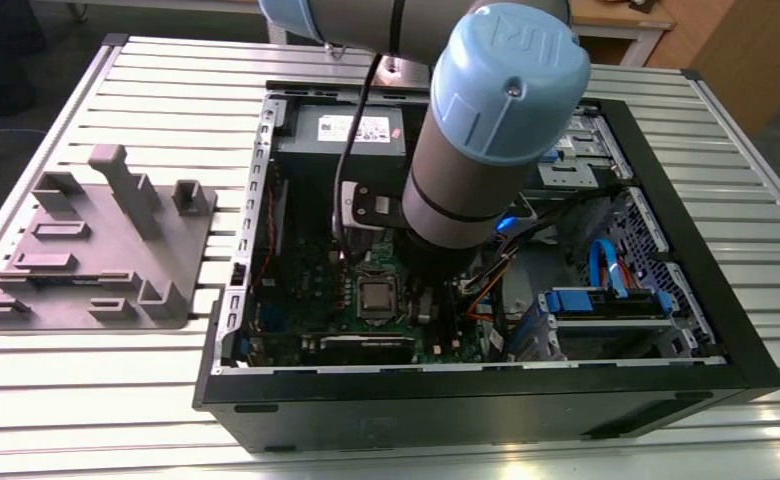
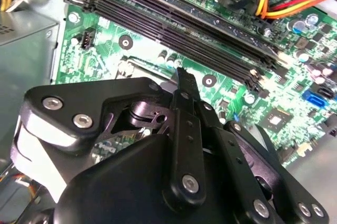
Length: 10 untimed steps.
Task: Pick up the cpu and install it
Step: 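Install the first cpu locking lever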
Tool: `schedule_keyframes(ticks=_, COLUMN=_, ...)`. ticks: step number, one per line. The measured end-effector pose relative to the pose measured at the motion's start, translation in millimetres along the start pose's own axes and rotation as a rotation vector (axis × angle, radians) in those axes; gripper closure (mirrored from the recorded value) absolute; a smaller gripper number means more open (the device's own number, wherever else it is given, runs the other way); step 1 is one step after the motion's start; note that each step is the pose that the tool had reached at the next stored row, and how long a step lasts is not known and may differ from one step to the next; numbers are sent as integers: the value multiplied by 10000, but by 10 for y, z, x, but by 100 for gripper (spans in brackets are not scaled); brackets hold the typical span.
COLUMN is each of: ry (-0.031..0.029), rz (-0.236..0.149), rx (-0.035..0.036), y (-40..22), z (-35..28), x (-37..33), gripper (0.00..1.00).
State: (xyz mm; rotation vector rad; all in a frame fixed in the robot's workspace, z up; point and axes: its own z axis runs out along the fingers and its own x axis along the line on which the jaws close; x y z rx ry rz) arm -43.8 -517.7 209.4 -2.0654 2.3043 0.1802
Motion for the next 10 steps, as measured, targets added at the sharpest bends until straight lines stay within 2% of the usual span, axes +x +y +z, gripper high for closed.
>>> schedule_keyframes(ticks=3, ry=0, rz=0, rx=0, y=3, z=-52, x=-5, gripper=90)
schedule_keyframes(ticks=10, ry=0, rz=0, rx=0, y=4, z=-61, x=-7, gripper=90)
